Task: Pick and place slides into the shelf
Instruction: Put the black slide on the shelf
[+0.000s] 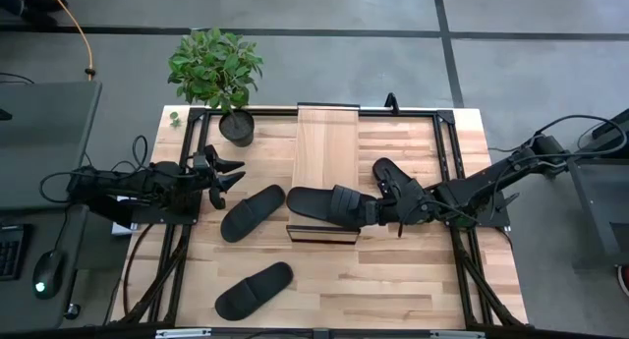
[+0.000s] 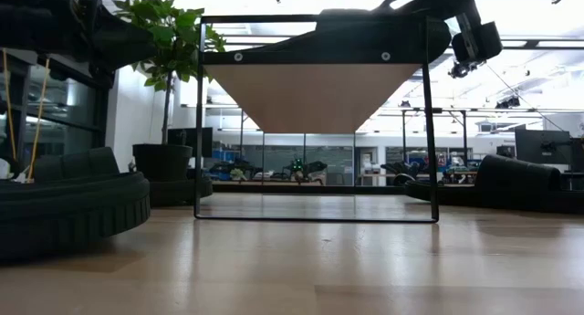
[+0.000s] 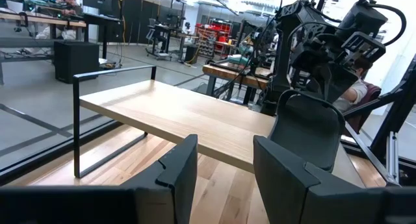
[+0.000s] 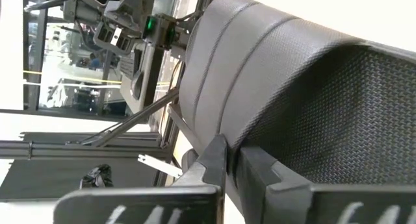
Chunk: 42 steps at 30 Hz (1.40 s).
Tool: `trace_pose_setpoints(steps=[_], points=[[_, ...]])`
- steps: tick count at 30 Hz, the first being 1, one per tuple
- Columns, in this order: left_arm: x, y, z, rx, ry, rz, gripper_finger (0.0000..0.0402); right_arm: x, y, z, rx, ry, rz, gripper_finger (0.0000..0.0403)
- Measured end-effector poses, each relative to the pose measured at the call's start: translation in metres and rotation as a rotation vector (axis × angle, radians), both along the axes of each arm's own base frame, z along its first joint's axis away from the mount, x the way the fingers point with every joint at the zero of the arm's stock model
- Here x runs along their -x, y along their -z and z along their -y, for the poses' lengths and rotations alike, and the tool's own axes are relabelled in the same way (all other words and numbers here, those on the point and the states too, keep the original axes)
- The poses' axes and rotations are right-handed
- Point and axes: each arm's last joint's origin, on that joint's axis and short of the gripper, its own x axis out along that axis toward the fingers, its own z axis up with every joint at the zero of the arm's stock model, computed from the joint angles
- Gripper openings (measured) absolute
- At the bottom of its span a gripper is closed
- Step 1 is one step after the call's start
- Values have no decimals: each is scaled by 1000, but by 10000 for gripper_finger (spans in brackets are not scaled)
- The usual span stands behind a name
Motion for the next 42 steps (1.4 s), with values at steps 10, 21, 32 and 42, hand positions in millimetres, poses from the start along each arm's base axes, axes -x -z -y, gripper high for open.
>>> trace_pose_setpoints(steps=[10, 21, 32, 42], points=[[0, 0, 0, 0, 0, 0, 134, 0, 0, 0, 0, 0, 0, 21], [0, 0, 0, 0, 0, 0, 134, 0, 0, 1, 75, -6, -4, 101], [0, 0, 0, 1, 0, 0, 134, 0, 0, 0, 72, -13, -4, 221], [0, 0, 0, 1, 0, 0, 134, 0, 0, 0, 72, -13, -3, 277]])
